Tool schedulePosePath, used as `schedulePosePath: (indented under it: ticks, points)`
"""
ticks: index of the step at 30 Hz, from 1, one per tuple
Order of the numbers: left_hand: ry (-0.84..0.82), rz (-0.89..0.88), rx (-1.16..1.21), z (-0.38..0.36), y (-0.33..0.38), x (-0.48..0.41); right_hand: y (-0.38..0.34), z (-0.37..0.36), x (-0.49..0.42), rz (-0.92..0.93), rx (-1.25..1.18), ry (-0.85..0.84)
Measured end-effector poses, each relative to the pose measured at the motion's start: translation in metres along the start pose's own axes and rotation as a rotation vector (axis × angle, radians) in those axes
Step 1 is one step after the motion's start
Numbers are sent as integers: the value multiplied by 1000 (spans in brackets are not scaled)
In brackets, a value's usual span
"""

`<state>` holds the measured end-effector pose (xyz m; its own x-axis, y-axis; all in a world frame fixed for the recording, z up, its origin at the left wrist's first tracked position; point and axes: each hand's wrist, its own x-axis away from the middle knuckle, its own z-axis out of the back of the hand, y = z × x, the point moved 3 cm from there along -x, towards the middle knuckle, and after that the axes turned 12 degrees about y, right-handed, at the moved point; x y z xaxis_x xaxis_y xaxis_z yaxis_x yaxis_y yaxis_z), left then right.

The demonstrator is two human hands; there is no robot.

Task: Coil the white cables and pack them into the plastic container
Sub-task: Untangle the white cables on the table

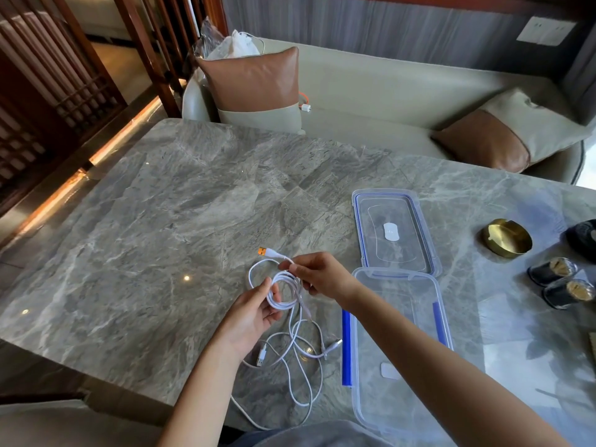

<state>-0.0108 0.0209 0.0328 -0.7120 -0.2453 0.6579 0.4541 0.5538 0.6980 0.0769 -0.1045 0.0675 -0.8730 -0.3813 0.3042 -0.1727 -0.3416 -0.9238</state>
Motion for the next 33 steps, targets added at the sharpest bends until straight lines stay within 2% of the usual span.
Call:
schedulePosePath:
  ticks: [5, 8, 14, 19, 23, 26, 29, 31, 33]
  points:
    - [67, 23, 45, -2, 3, -2, -6, 7, -2, 137, -77, 121]
    - [98, 61, 128, -3, 2, -1, -9, 15, -2, 168, -76, 118]
    - [156, 25, 206, -3, 2, 0, -13, 37, 4, 291, 308, -76]
    - [108, -84, 108, -5, 5, 1, -11, 39, 9, 337, 584, -143]
    - [74, -190, -49, -8, 6, 5, -8, 35, 6, 256, 538, 9]
    - [131, -304, -157, -9, 8, 9, -4, 29, 7, 220, 465, 88]
    - [197, -420, -267, -17, 6, 14, -1, 21, 7, 267, 507, 181]
    - [206, -441, -297, -24, 4, 17, 3, 18, 6, 289, 513, 225]
    - [170, -363, -221, -26, 2, 17, 6, 18, 6, 293, 462, 208]
